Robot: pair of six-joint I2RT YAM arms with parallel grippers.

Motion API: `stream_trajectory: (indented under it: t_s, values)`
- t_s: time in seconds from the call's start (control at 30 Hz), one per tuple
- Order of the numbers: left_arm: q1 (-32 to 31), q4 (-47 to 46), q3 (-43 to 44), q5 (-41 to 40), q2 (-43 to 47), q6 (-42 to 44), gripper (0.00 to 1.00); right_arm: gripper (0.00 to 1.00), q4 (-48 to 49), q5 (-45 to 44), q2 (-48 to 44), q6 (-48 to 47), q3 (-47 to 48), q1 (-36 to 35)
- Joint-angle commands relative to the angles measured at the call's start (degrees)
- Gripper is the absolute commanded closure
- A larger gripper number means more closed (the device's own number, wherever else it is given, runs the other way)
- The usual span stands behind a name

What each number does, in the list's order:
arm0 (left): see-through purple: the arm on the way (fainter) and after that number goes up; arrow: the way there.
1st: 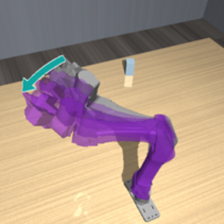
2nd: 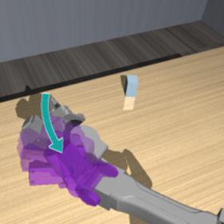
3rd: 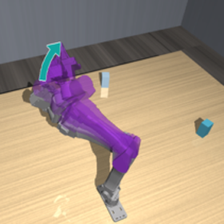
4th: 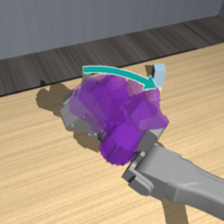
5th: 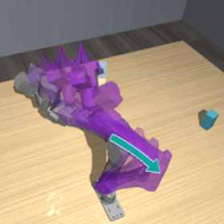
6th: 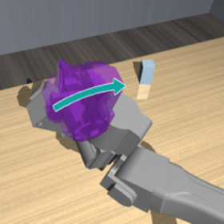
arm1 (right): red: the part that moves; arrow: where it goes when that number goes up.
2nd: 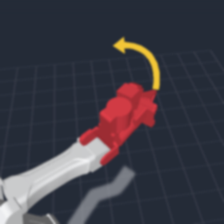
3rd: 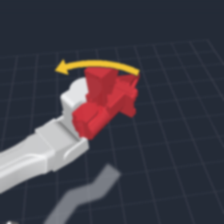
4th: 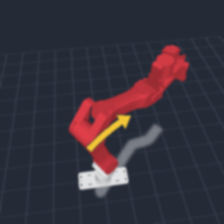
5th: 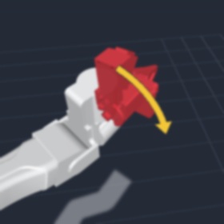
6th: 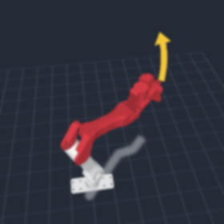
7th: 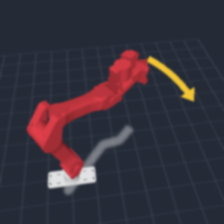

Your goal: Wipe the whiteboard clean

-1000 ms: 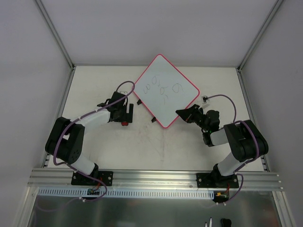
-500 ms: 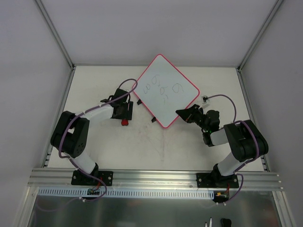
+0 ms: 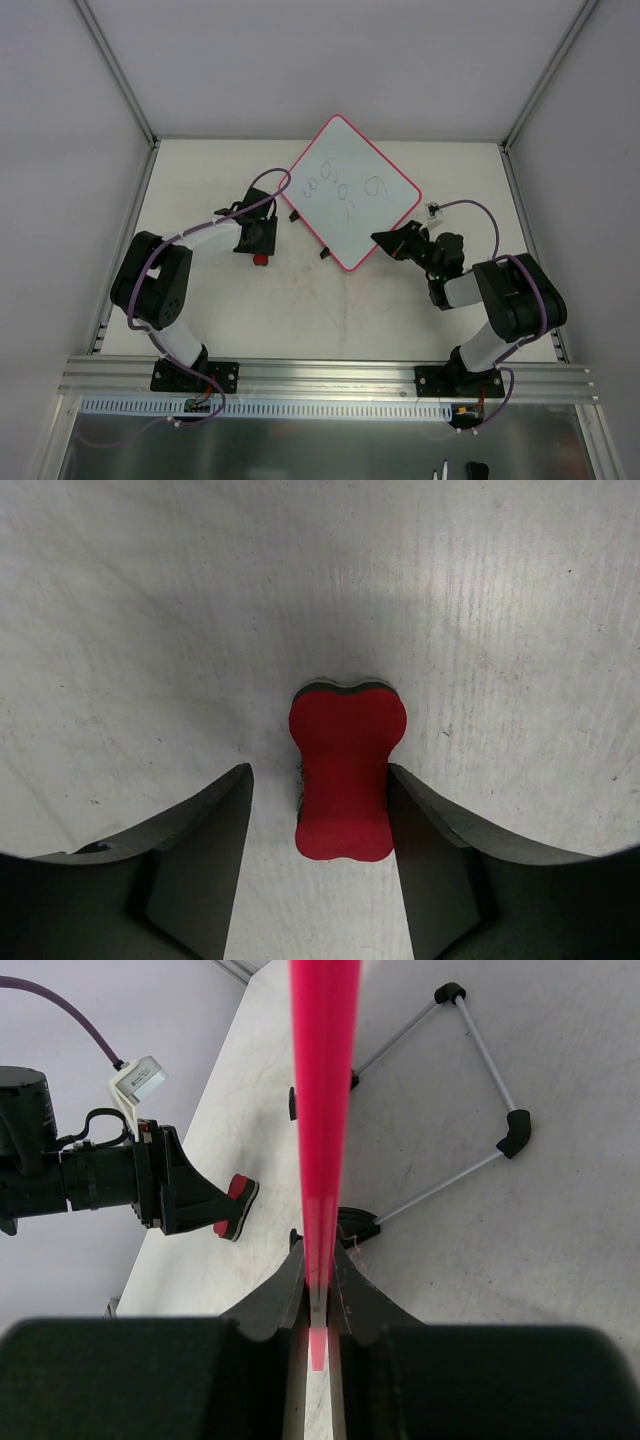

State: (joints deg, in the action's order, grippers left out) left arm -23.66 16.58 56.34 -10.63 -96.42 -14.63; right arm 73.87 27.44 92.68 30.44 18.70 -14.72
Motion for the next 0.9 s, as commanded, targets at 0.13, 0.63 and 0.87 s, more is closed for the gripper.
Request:
stream_trajectory:
  t_s: [0.13, 0.63, 0.87]
  values:
    - [-1.21, 1.18, 1.67, -0.35, -0.52, -1.54, 0.46, 1.0, 13.85, 1.65, 0.04, -2.05, 1.25, 0.66]
    - [-2.44, 1.26, 2.99, -2.64, -2.72, 0.13, 0.49, 1.0, 13.85, 2.35, -0.05, -1.7, 1.43, 0.83]
    - [-2.53, 1.26, 3.43, -2.73, -2.89, 1.01, 0.56, 1.0, 13.85, 2.7, 0.04, -1.52, 1.6, 0.83]
